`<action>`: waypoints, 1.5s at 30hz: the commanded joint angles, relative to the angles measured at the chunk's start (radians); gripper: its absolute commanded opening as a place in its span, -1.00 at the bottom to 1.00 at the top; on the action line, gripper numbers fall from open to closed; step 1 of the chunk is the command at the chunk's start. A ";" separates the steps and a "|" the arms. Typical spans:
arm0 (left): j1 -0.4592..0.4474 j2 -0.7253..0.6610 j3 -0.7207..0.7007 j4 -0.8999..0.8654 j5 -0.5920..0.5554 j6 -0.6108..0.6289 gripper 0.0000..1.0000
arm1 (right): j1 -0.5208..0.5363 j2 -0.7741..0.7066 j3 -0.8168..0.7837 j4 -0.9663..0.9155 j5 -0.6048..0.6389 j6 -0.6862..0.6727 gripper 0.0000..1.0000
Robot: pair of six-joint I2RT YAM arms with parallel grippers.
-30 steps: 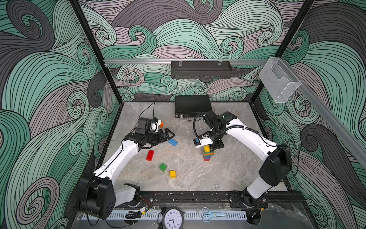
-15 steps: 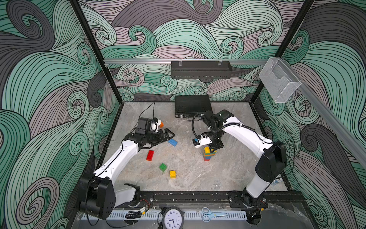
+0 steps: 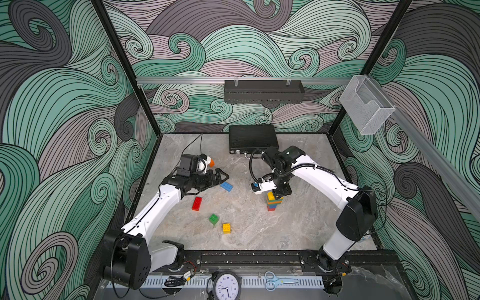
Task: Assemble an ice cream with lego
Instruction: Assemble the lego brick with the lego brick.
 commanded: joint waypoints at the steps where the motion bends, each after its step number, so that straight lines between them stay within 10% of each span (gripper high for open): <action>1: 0.002 -0.021 -0.004 -0.021 -0.007 0.010 0.96 | 0.006 0.052 -0.062 -0.001 0.031 0.007 -1.00; 45: 0.004 -0.017 0.012 -0.035 -0.013 0.020 0.95 | 0.046 0.184 -0.190 -0.009 -0.002 0.193 -1.00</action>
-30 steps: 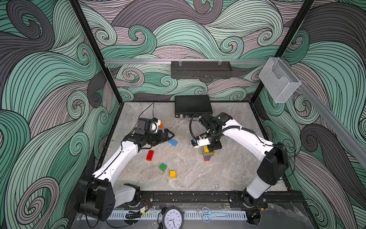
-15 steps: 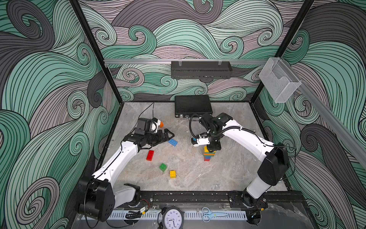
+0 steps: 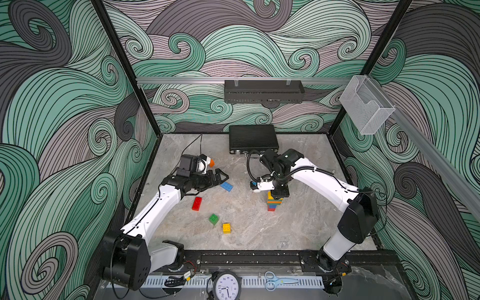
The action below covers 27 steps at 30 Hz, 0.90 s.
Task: Assemble an ice cream with lego
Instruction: Assemble the lego brick with the lego brick.
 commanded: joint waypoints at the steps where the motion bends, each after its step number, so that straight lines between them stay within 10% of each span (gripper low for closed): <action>1: 0.003 -0.013 0.012 -0.028 -0.009 0.021 0.96 | 0.015 0.180 -0.152 -0.049 -0.065 -0.010 -1.00; 27: 0.003 -0.023 0.015 -0.033 -0.019 0.018 0.96 | -0.014 0.045 -0.121 -0.025 -0.124 -0.045 -0.93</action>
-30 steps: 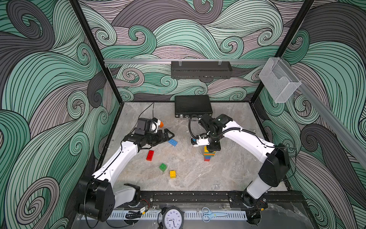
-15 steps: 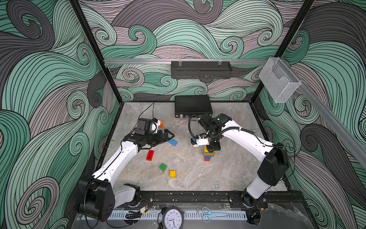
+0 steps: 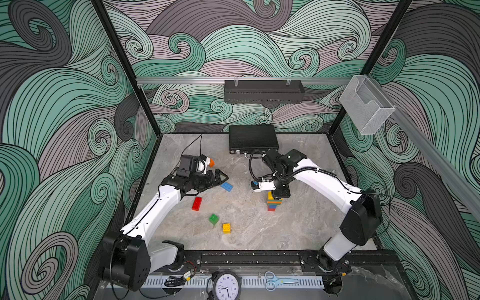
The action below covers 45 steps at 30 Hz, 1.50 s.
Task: Assemble an ice cream with lego
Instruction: Assemble the lego brick with the lego brick.
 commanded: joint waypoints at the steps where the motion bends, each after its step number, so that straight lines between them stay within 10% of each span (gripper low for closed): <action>1: 0.002 -0.017 0.017 -0.018 -0.012 0.016 0.95 | 0.006 0.082 -0.083 -0.058 -0.082 -0.019 -0.92; 45: 0.005 -0.028 0.029 -0.024 -0.020 0.011 0.96 | -0.012 0.034 -0.024 -0.081 -0.111 -0.020 -0.01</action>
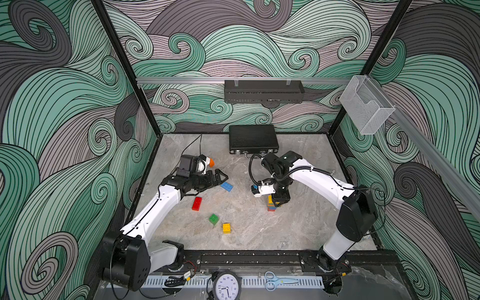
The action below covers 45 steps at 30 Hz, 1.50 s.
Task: Assemble an ice cream with lego
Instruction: Assemble the lego brick with the lego brick, then adjust the lego brick at the center of the board.
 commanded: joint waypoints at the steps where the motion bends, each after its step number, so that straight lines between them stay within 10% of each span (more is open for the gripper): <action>1: 0.004 -0.027 0.030 -0.025 -0.010 0.011 0.96 | 0.001 0.000 0.000 -0.039 -0.034 -0.008 0.02; 21: 0.004 -0.031 0.034 -0.026 -0.014 0.011 0.96 | -0.031 -0.006 0.041 -0.004 0.019 0.012 0.28; 36: 0.005 -0.053 0.032 -0.039 -0.020 0.013 0.96 | -0.041 -0.081 0.063 -0.020 0.022 0.053 0.99; 45: 0.004 -0.071 0.032 -0.039 -0.022 0.011 0.97 | -0.038 -0.180 0.045 -0.009 0.014 0.351 0.99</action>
